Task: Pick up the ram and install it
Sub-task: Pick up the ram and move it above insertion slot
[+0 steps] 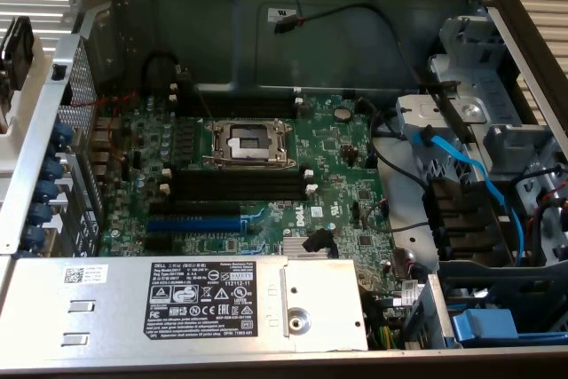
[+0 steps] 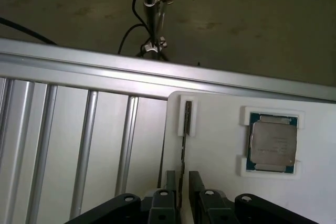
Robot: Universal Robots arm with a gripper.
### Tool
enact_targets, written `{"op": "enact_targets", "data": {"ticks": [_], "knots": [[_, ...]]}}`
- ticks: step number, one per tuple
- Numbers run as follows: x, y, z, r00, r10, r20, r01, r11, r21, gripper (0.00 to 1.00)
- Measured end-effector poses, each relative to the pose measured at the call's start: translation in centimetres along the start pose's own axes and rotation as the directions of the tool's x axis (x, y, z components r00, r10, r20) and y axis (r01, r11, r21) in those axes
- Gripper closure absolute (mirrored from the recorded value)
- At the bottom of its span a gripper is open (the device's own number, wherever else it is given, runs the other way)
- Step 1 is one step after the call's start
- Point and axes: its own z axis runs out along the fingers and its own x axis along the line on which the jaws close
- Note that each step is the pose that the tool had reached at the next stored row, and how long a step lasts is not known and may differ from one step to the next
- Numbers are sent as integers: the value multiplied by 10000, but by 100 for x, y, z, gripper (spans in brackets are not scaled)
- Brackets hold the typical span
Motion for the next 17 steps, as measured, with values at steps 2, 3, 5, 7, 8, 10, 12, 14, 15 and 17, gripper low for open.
{"op": "enact_targets", "data": {"ticks": [2, 3, 5, 7, 8, 10, 12, 14, 15, 17], "knots": [[0, 0, 6, 10000, 1, 0, -1, 10000, -1, 75], [0, -1, 11, 10000, 1, 0, -1, 10000, 0, 75], [1, -1, 23, 10000, 1, 0, -1, 10000, 1, 75], [1, -2, 36, 10000, 1, 1, -1, 10000, 3, 75], [2, -2, 43, 10000, 0, 0, 0, 10000, 3, 75], [2, -3, 58, 10000, 1, 0, -1, 10000, 3, 75], [3, -3, 68, 10000, 1, 0, -1, 10000, 2, 75], [3, -4, 78, 10000, 1, 0, -1, 10000, 3, 75], [4, -4, 83, 10000, 1, 0, -1, 10000, 2, 75], [4, -4, 92, 10000, 0, -1, 0, 10000, 2, 75]]}}
